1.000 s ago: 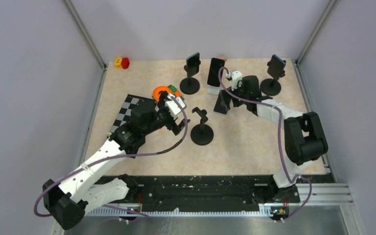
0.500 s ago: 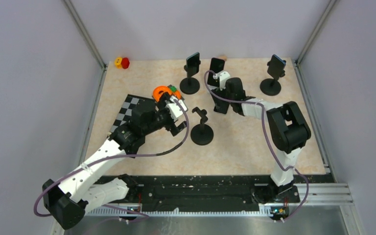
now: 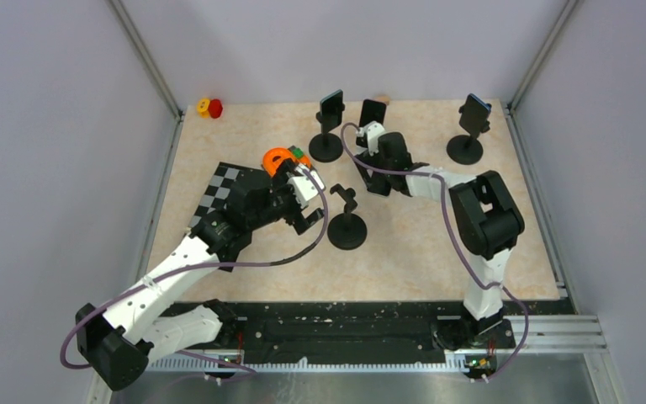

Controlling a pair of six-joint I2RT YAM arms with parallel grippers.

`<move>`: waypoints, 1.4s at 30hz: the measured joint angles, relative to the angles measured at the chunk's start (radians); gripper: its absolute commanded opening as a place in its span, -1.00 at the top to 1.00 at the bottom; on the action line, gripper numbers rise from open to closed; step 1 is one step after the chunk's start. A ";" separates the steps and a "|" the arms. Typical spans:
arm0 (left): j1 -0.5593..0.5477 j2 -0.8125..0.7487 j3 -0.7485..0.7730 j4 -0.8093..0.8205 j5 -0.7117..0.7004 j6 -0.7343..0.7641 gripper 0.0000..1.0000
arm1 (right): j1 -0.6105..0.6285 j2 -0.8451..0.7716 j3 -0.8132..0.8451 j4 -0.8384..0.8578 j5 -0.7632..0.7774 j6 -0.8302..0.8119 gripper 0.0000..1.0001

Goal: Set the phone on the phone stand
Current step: Pick up the phone at the center of the board.

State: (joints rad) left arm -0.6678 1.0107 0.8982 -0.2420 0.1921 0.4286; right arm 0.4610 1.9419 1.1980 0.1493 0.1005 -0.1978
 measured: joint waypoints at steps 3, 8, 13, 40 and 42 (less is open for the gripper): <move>0.000 0.000 0.000 -0.002 0.005 -0.003 -0.97 | 0.002 0.025 0.040 -0.049 0.008 0.000 -0.87; 0.000 -0.008 0.000 -0.011 0.013 -0.010 -0.97 | 0.014 0.052 0.068 -0.122 0.028 -0.004 -0.88; 0.002 -0.033 0.000 -0.016 0.021 -0.011 -0.97 | 0.032 0.076 0.113 -0.193 0.044 -0.015 -0.88; 0.008 -0.053 0.023 -0.125 0.081 0.031 -0.97 | -0.168 -0.116 -0.072 -0.366 -0.067 -0.102 -0.89; 0.008 -0.052 0.024 -0.128 0.084 0.037 -0.97 | -0.200 -0.116 -0.072 -0.382 -0.126 -0.098 -0.89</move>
State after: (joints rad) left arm -0.6601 0.9585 0.9218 -0.3702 0.2764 0.4656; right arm 0.2607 1.8263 1.1259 -0.2329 -0.0257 -0.2962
